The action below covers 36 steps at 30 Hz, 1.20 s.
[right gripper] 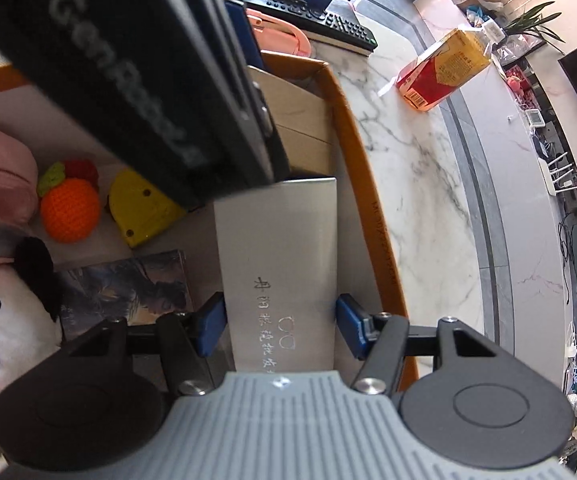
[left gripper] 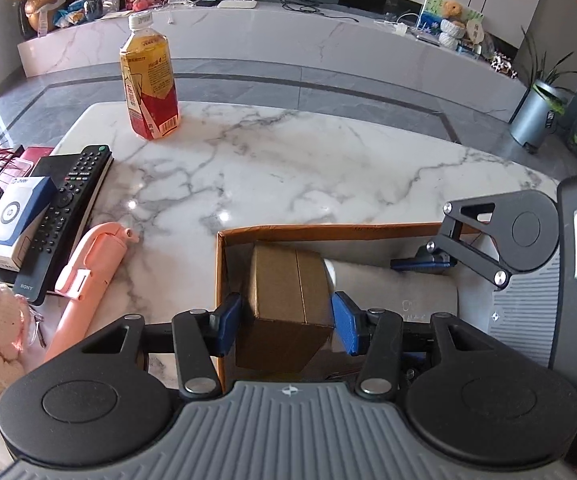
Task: Organize objects
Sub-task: 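Lower the white glasses box into the box with the right tool while the left tool lowers the brown box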
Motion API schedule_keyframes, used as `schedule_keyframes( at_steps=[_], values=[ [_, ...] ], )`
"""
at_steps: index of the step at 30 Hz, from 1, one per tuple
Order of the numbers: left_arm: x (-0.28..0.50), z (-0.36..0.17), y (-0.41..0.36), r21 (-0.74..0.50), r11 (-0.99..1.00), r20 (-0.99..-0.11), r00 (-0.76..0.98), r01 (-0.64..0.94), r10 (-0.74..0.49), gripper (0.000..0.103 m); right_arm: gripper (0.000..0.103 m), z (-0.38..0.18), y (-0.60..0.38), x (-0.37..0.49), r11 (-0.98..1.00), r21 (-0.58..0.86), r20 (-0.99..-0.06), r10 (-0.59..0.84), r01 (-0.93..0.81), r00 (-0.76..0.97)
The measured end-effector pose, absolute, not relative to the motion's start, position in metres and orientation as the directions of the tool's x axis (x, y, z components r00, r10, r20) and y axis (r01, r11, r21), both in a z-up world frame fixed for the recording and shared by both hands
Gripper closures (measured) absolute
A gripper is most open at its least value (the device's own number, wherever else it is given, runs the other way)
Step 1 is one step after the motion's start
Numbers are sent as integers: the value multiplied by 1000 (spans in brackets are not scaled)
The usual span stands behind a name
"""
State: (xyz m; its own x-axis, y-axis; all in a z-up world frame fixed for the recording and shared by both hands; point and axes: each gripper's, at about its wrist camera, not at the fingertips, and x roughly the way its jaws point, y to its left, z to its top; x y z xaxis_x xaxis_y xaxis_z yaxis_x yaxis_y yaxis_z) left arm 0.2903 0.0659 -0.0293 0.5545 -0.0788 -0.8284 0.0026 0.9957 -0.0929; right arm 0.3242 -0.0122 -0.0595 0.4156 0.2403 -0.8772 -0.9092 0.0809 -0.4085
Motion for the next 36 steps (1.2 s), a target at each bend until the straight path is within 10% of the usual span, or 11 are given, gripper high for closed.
schedule_keyframes(
  at_steps=[36],
  values=[
    [279, -43, 35, 56, 995, -784, 614, -84, 96, 41, 43, -28, -89, 273, 242, -420, -826, 298, -874, 479]
  ],
)
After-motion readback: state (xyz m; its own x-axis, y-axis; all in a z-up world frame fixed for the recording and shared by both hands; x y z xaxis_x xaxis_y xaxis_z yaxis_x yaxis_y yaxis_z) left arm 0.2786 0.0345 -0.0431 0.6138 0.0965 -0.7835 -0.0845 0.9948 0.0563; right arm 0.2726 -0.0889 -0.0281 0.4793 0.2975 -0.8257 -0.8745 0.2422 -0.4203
